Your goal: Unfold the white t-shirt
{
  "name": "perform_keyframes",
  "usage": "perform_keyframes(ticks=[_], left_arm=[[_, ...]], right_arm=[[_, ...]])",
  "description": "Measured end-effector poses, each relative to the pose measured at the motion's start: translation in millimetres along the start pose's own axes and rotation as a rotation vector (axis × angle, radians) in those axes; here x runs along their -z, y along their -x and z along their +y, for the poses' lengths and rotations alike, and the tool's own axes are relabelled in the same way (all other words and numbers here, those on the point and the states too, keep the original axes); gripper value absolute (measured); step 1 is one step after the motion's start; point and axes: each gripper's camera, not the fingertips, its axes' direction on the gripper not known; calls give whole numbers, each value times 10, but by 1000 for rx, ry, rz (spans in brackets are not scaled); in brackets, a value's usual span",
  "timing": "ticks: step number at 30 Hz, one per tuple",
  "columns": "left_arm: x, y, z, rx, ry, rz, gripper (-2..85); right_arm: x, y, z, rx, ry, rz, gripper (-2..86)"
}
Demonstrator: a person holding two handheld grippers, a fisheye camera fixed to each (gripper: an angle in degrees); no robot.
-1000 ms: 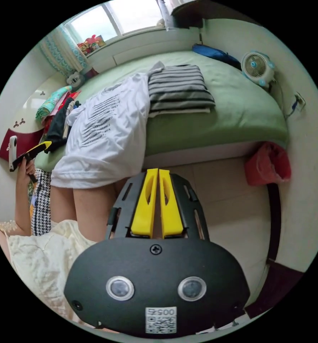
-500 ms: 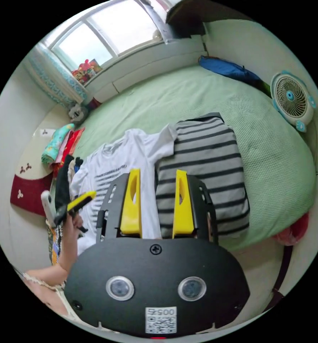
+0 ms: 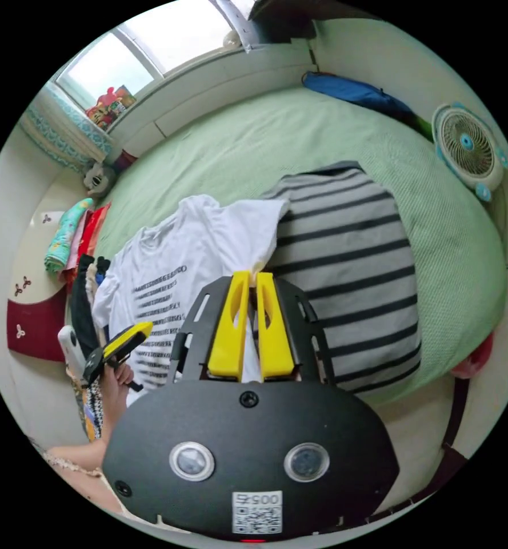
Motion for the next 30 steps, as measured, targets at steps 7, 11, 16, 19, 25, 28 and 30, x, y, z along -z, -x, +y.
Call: perform_keyframes(ticks=[7, 11, 16, 19, 25, 28, 30], left_arm=[[-130, 16, -128, -23, 13, -4, -6], [-172, 49, -177, -15, 13, -2, -6], [-246, 71, -240, -2, 23, 5, -6], [-256, 57, -251, -8, 23, 9, -6], [-271, 52, -254, -9, 36, 12, -6], [-253, 43, -233, -3, 36, 13, -6], [-238, 30, -211, 1, 34, 19, -6]], right_arm=[[-8, -234, 159, -22, 74, -184, 41], [255, -34, -101, 52, -53, -59, 67], [17, 234, -544, 66, -32, 15, 91], [-241, 315, -741, 12, 6, 68, 81], [-368, 756, -764, 74, -28, 164, -8], [-95, 896, -752, 78, -191, 232, -11], [18, 903, -768, 60, -239, 215, -11]])
